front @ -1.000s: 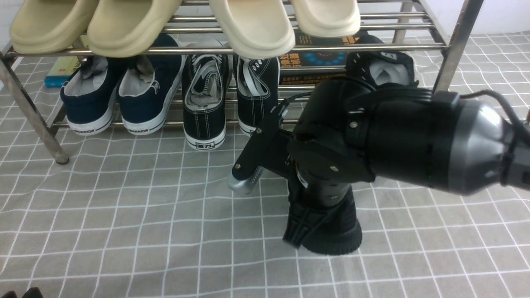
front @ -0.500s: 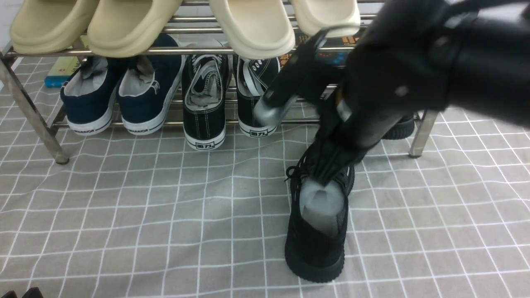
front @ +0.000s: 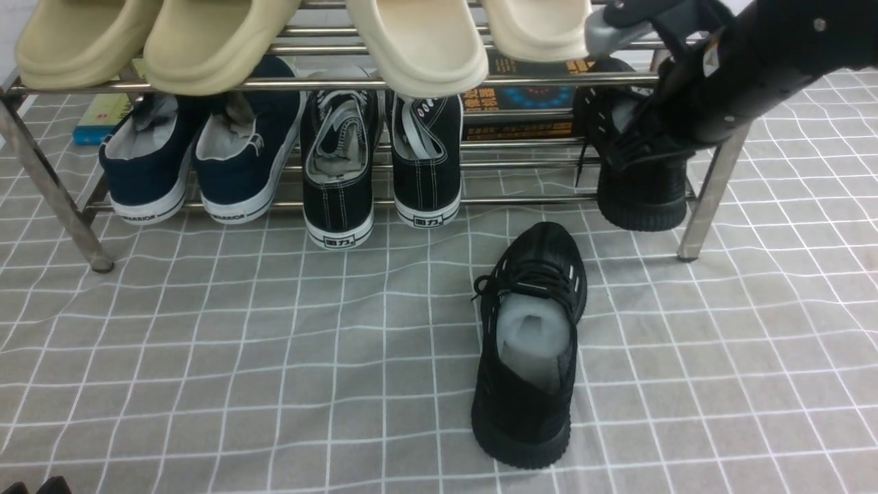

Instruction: Take the shoes off the shelf with your hand from the grey coffee tablecloth.

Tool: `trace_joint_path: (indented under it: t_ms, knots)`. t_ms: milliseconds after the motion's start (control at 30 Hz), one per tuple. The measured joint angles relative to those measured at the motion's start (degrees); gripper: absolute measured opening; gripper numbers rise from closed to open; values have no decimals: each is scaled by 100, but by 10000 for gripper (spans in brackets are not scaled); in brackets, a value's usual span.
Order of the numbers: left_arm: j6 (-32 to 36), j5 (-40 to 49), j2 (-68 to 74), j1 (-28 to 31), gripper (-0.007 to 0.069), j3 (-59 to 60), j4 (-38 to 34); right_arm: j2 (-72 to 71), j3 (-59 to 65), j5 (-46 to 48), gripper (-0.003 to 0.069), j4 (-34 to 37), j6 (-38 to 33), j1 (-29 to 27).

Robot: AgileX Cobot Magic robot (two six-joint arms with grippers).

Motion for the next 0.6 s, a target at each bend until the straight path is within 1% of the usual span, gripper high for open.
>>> trace_joint_path:
  t_ms: [67, 100, 133, 167, 233, 300, 400, 467, 533, 567, 600]
  knots:
    - [0, 0, 0, 0, 240, 0, 0, 112, 0, -253, 354, -66, -11, -19]
    - [0, 0, 0, 0, 240, 0, 0, 125, 0, -301, 372, -67, -11, -19]
    - [0, 0, 0, 0, 240, 0, 0, 230, 0, -452, 425, -174, -23, -19]
    - [0, 0, 0, 0, 240, 0, 0, 330, 0, -575, 461, -271, -23, -19]
    - [0, 0, 0, 0, 240, 0, 0, 478, 0, -701, 494, -463, -18, -19]
    - [0, 0, 0, 0, 240, 0, 0, 631, 0, -788, 505, -626, 49, -19]
    - [0, 0, 0, 0, 240, 0, 0, 819, 0, -858, 494, -756, 49, -19]
    - [0, 0, 0, 0, 240, 0, 0, 976, 0, -885, 452, -865, 49, -19]
    - [0, 0, 0, 0, 240, 0, 0, 1053, 0, -906, 372, -935, 49, -19]
    - [0, 0, 0, 0, 240, 0, 0, 1060, 0, -906, 372, -946, 49, -19]
    - [0, 0, 0, 0, 240, 0, 0, 1068, 0, -893, 264, -969, -14, -19]
